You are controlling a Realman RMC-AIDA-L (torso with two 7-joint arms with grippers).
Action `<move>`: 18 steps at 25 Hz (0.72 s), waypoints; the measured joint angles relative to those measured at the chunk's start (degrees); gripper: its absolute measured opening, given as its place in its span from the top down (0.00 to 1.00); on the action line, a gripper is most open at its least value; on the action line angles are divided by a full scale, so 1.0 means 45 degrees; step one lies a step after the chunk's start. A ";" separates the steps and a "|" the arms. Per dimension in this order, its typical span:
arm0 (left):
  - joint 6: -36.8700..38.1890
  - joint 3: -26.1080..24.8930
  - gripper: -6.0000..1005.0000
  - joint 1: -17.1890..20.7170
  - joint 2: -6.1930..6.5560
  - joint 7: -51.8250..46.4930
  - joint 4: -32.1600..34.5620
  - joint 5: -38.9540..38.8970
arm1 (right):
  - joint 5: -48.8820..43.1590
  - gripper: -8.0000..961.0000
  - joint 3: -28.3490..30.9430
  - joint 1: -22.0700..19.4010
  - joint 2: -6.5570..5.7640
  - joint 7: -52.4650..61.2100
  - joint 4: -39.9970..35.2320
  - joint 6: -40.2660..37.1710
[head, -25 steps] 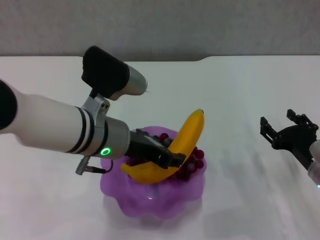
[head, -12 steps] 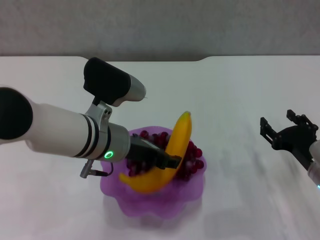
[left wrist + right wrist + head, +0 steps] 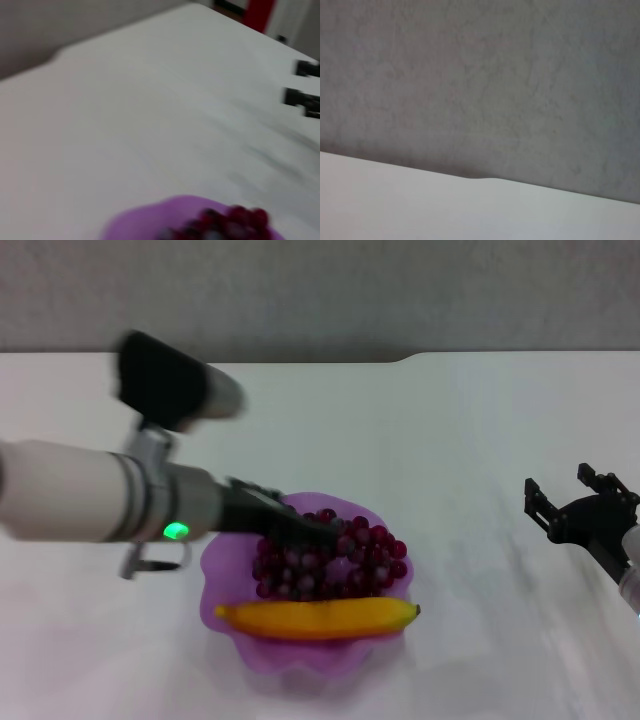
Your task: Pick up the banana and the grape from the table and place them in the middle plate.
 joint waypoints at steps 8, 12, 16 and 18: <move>0.5022 -0.0595 0.11 0.2203 -0.0035 0.0344 0.0172 0.0084 | -0.0001 0.22 0.0001 -0.0003 -0.0001 0.0010 0.0014 -0.0005; 0.8367 0.0168 0.11 0.3122 -0.0040 0.0449 -0.0580 -0.0512 | 0.0007 0.22 0.0000 -0.0002 -0.0001 0.0011 -0.0004 -0.0106; 1.3057 0.1576 0.11 0.3472 -0.0039 0.0128 -0.2402 -0.0964 | -0.0004 0.22 0.0000 -0.0005 -0.0001 0.0007 0.0044 -0.0142; 1.5332 0.2313 0.11 0.3472 -0.0028 -0.0330 -0.3401 -0.1024 | -0.0004 0.22 0.0001 -0.0006 0.0000 0.0001 0.0049 -0.0234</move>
